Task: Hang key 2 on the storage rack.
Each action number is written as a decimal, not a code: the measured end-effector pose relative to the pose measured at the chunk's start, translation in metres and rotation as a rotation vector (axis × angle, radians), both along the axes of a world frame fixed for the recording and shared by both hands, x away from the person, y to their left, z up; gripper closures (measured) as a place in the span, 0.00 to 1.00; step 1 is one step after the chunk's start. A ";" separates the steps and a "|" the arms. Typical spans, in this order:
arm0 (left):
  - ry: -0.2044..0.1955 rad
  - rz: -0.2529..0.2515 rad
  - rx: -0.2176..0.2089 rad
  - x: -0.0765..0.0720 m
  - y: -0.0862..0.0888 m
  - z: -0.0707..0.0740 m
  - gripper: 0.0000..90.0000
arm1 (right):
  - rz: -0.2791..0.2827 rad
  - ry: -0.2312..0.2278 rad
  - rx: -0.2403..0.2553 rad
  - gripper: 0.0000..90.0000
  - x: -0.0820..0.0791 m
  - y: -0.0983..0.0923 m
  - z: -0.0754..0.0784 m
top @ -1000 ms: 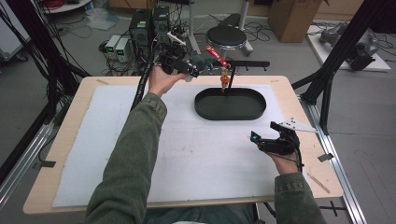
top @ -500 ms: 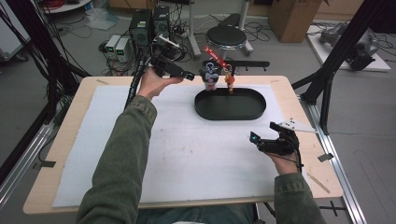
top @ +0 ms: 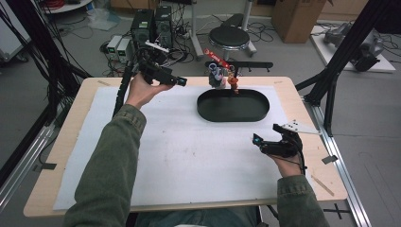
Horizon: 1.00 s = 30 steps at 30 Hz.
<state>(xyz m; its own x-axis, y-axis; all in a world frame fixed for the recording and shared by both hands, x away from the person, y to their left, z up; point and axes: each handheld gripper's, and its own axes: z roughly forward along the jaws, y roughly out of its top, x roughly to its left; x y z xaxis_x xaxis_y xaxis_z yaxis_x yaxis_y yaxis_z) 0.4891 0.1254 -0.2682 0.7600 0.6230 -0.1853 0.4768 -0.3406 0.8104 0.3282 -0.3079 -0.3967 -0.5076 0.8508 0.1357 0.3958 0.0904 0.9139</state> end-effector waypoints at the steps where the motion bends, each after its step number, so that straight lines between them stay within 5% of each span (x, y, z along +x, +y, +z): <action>1: -0.002 -0.005 -0.007 -0.002 0.003 -0.001 0.10 | 0.001 0.001 -0.002 0.01 0.000 0.000 0.000; 30: -0.069 0.066 0.046 -0.060 0.061 -0.026 0.11 | -0.004 -0.001 -0.006 0.01 0.000 0.001 -0.001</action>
